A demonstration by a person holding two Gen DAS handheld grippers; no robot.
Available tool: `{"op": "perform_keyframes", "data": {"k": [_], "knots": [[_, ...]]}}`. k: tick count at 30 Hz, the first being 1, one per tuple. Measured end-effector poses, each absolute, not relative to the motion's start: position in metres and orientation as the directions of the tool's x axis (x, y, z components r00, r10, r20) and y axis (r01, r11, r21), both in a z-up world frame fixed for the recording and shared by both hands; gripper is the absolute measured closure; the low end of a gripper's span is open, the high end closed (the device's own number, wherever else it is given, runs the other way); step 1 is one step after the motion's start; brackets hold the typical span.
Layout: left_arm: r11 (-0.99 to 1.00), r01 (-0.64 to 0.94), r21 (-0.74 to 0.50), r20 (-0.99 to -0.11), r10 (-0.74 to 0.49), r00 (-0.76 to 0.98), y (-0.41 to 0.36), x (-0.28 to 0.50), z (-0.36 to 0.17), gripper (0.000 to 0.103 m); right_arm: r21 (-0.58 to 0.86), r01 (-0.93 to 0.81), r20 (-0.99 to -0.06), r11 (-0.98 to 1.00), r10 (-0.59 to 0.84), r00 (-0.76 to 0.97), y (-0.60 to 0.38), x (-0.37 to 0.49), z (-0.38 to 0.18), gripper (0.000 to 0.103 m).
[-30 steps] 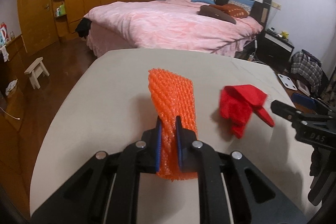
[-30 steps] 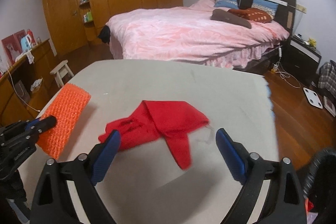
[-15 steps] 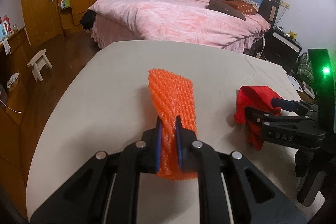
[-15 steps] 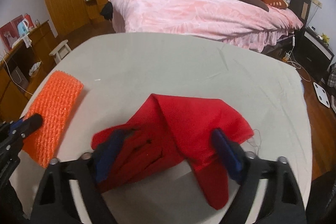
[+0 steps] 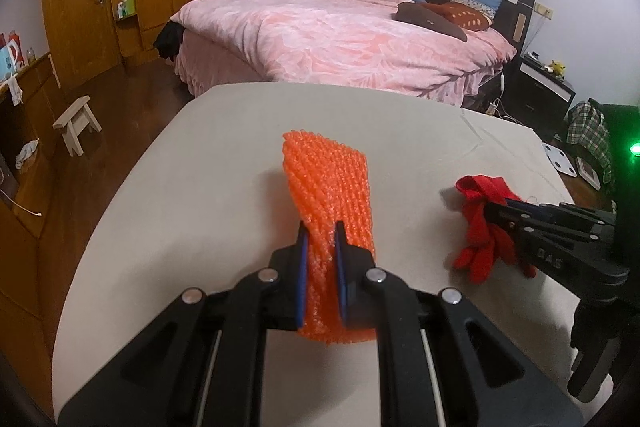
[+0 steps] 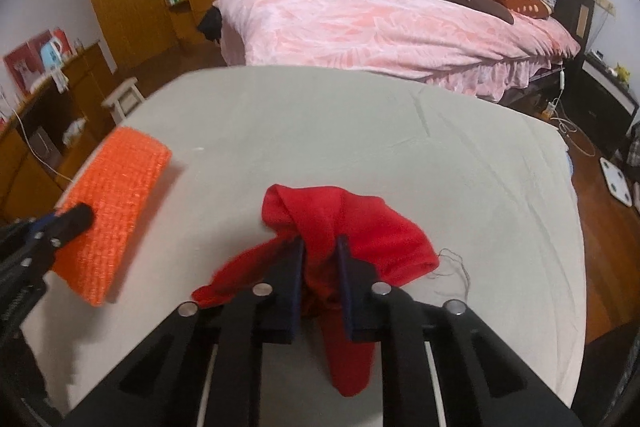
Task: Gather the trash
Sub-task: 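Grasp the red glove with the right tool while the left tool holds the orange pad, then move both tools over the bin and release the orange pad and red glove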
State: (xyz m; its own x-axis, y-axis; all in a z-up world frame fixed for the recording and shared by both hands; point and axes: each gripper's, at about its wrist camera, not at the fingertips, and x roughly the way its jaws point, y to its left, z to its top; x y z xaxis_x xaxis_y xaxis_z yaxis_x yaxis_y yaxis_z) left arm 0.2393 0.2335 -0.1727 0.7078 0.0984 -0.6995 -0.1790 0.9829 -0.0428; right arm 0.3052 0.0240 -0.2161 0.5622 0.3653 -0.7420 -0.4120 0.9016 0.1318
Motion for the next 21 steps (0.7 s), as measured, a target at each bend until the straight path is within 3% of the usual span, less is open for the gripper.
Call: {"op": "perform_keyframes", "data": {"k": [11, 21], "knots": [[0.989, -0.146, -0.024, -0.661, 0.094, 0.745, 0.206, 0.212, -0.139, 0.092, 0.224, -0.383, -0.650, 0.896, 0.431, 0.626, -0.018, 0.254, -0.155, 0.087], [0.997, -0.083, -0.010, -0.598, 0.060, 0.799, 0.165, 0.176, -0.102, 0.092, 0.205, -0.359, -0.626, 0.911, 0.404, 0.668, -0.054, 0.204, -0.117, 0.087]]}}
